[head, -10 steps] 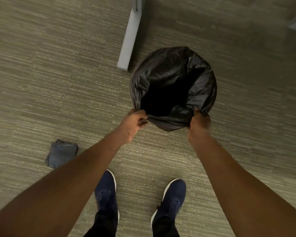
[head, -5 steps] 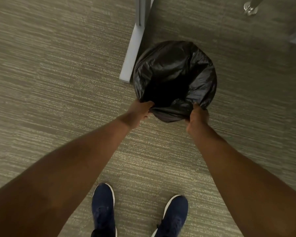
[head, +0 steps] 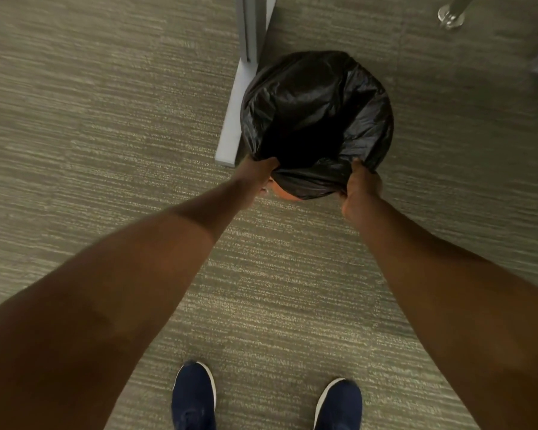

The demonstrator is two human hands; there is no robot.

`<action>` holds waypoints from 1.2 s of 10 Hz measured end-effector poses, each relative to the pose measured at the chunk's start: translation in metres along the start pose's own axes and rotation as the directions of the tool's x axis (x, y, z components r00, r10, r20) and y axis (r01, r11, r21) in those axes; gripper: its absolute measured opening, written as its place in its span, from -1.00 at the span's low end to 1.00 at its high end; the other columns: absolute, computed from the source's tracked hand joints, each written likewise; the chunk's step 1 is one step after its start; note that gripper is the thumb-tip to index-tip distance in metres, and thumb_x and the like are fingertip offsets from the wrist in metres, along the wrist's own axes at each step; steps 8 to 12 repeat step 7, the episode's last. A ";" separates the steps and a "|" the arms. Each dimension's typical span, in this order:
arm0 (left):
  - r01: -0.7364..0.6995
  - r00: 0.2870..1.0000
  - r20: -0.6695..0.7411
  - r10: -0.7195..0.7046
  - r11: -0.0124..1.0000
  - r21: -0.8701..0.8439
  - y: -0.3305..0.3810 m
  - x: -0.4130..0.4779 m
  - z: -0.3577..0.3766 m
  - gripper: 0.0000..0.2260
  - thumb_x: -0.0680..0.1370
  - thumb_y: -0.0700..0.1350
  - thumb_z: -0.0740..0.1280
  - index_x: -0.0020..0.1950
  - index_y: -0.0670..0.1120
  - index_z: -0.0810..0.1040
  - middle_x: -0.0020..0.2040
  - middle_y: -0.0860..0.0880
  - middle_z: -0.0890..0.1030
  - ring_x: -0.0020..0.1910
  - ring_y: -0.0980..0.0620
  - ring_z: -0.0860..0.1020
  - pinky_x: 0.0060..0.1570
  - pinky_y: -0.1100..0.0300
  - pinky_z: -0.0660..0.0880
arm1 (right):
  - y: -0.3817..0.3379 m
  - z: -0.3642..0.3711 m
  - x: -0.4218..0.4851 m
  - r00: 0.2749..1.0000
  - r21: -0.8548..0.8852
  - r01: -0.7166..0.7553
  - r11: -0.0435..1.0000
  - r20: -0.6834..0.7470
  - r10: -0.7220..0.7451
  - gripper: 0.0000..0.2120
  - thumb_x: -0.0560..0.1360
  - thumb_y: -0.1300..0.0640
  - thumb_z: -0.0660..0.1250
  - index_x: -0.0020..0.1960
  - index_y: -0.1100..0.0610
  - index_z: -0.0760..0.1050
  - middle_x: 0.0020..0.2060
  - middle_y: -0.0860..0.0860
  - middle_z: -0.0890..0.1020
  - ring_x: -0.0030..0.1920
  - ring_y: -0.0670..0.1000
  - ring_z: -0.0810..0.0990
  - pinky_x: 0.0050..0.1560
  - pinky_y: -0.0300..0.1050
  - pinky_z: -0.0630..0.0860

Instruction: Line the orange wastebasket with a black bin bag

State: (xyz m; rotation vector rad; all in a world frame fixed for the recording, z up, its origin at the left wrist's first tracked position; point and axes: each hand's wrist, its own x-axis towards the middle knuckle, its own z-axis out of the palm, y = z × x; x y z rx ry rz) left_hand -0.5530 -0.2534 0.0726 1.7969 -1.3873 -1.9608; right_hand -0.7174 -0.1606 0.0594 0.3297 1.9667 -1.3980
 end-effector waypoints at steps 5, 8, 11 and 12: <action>-0.201 0.979 -0.052 0.198 0.976 -0.078 -0.006 0.007 0.001 -0.11 0.46 0.33 0.41 0.62 -0.12 0.20 0.53 -0.10 0.42 0.48 -0.11 0.42 0.43 0.07 0.34 | -0.005 -0.008 -0.012 1.000 -0.106 0.027 0.994 -0.012 -0.029 0.09 0.21 -0.61 0.22 0.52 0.06 0.31 0.46 0.13 0.47 0.39 0.26 0.49 0.35 0.32 0.44; -0.144 0.981 -0.100 0.166 0.970 0.195 -0.024 -0.063 -0.012 0.02 0.44 0.46 0.29 0.67 -0.09 -0.01 0.63 -0.18 0.25 0.57 -0.23 0.27 0.51 -0.15 0.27 | -0.010 -0.054 -0.056 0.976 -0.502 0.194 0.843 0.014 -0.216 0.00 0.44 -0.55 0.05 0.64 0.10 0.07 0.57 0.24 0.27 0.53 0.30 0.30 0.46 0.22 0.26; -0.144 0.981 -0.100 0.166 0.970 0.195 -0.024 -0.063 -0.012 0.02 0.44 0.46 0.29 0.67 -0.09 -0.01 0.63 -0.18 0.25 0.57 -0.23 0.27 0.51 -0.15 0.27 | -0.010 -0.054 -0.056 0.976 -0.502 0.194 0.843 0.014 -0.216 0.00 0.44 -0.55 0.05 0.64 0.10 0.07 0.57 0.24 0.27 0.53 0.30 0.30 0.46 0.22 0.26; -0.144 0.981 -0.100 0.166 0.970 0.195 -0.024 -0.063 -0.012 0.02 0.44 0.46 0.29 0.67 -0.09 -0.01 0.63 -0.18 0.25 0.57 -0.23 0.27 0.51 -0.15 0.27 | -0.010 -0.054 -0.056 0.976 -0.502 0.194 0.843 0.014 -0.216 0.00 0.44 -0.55 0.05 0.64 0.10 0.07 0.57 0.24 0.27 0.53 0.30 0.30 0.46 0.22 0.26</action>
